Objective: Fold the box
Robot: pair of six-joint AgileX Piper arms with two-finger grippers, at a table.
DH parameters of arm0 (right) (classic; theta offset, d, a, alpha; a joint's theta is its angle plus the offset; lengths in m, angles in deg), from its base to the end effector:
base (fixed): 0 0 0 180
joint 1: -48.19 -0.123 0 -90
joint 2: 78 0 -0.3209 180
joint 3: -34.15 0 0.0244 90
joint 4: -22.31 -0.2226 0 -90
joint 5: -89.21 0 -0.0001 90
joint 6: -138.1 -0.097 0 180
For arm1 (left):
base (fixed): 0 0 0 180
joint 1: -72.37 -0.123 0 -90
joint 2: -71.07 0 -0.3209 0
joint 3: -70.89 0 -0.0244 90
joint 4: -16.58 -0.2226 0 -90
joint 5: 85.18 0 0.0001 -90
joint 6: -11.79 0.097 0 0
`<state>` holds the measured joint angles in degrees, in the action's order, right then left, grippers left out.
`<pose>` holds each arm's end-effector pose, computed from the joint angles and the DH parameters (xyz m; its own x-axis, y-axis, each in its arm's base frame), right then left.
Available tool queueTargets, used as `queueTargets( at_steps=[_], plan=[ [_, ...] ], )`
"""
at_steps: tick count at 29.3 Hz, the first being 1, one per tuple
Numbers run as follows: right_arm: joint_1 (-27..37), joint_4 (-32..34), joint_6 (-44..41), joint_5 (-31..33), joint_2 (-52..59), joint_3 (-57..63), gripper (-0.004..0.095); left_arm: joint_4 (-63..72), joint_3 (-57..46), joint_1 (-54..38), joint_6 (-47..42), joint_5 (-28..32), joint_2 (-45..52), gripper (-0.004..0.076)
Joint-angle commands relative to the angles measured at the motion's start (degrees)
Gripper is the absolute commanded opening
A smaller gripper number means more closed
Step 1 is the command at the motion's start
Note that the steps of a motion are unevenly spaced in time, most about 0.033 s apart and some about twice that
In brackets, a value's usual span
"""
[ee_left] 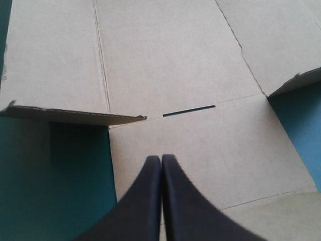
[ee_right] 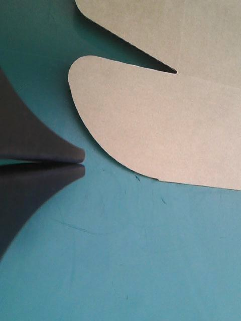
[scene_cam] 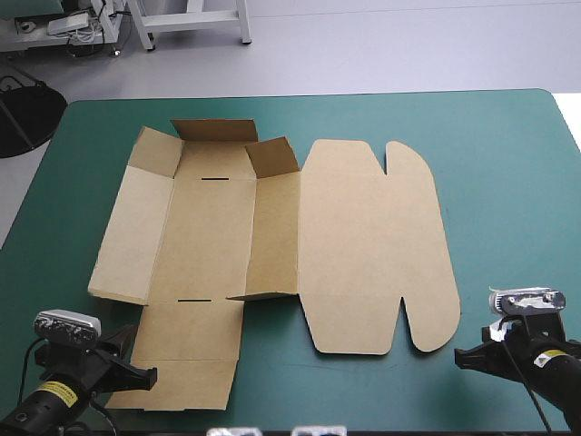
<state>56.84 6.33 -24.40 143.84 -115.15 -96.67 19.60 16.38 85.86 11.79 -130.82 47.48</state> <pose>0.0286 0.0177 0.2830 -0.7491 -0.0247 -0.6620 -0.1028 0.9915 0.0793 -0.0015 -0.0034 0.2673 -0.5489 0.0938 -0.8306 0.2435 0.9685 -0.0516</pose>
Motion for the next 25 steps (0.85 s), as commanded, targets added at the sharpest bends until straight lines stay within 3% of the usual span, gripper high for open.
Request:
queueTargets(
  at_steps=[1,17,25],
  plan=[
    [0.02,-1.33,0.29,-2.57,-0.25,-1.48,-0.0018,0.71,1.46,0.22,0.0,3.73,-0.72,-0.0008],
    [0.02,-1.33,0.29,-2.57,-0.25,-1.48,-0.0018,0.5,2.96,0.22,2.5,3.23,-0.97,-0.0008],
    [0.02,-0.95,0.29,-2.78,-0.25,-1.48,-0.0018,-1.06,19.31,0.22,2.43,-3.16,-12.58,-0.0008]
  ],
)
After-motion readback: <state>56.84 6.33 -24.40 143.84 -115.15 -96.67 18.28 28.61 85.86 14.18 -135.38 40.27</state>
